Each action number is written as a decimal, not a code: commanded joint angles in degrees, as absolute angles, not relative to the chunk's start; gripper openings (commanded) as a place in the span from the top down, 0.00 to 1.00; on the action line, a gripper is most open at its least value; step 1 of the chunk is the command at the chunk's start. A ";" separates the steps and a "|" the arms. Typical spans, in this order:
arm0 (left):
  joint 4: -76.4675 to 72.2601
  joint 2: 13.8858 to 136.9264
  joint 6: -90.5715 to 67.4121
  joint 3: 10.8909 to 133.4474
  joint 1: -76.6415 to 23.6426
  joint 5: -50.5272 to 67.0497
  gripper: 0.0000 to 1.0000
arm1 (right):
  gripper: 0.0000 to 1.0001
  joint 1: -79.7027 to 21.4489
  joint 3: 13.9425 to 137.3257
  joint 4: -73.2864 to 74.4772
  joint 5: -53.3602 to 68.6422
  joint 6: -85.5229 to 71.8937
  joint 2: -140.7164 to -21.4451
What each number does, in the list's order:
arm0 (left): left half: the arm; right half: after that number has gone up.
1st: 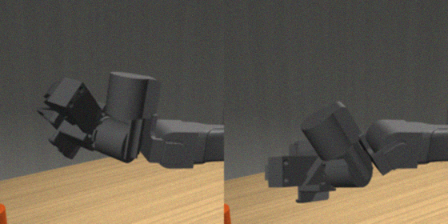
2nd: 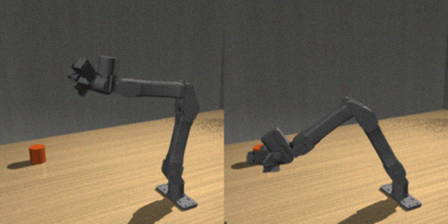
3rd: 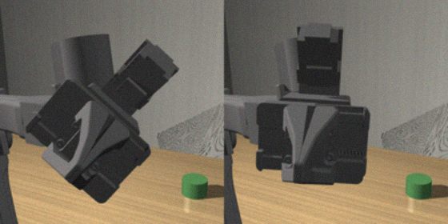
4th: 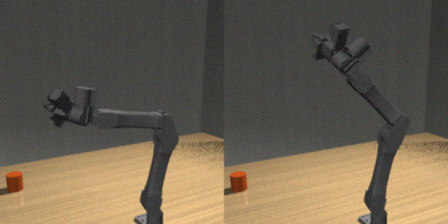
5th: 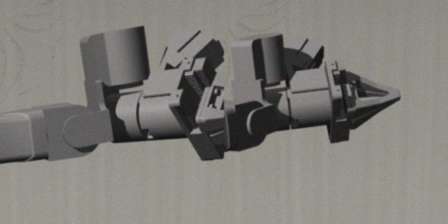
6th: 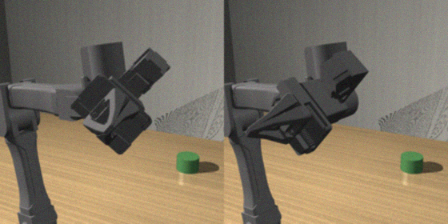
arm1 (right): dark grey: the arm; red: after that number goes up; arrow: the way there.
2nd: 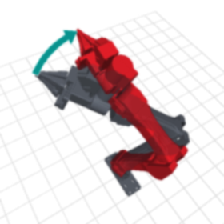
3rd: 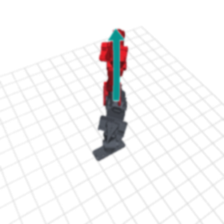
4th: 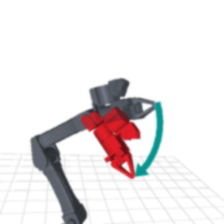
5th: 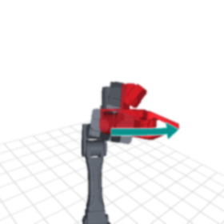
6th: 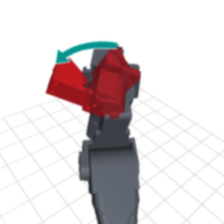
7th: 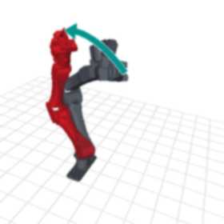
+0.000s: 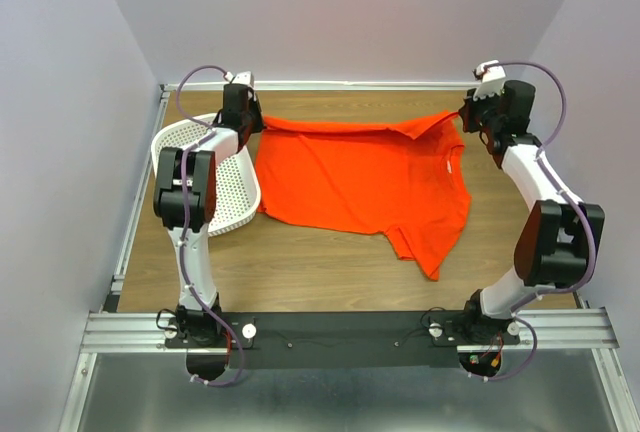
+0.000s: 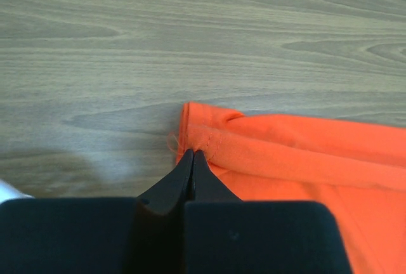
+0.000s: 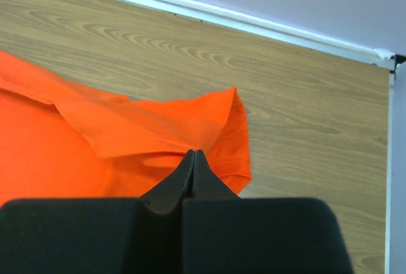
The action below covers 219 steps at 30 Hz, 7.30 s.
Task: Fold and stack the t-shirts
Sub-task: Flatten the tshirt out
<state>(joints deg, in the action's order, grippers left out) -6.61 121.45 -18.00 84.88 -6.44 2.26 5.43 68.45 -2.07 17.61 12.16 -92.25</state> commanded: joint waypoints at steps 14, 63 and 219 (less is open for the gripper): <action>-17.75 77.66 -20.65 76.47 -6.59 13.36 1.00 | 0.99 5.98 97.48 10.85 19.07 10.20 -67.50; -6.16 62.50 -16.35 67.25 -13.97 4.14 1.00 | 0.34 -64.33 67.05 14.17 18.02 32.62 -97.28; -9.84 51.68 -10.46 56.86 -12.30 6.24 1.00 | 0.99 -59.38 71.72 22.93 24.50 34.28 -89.06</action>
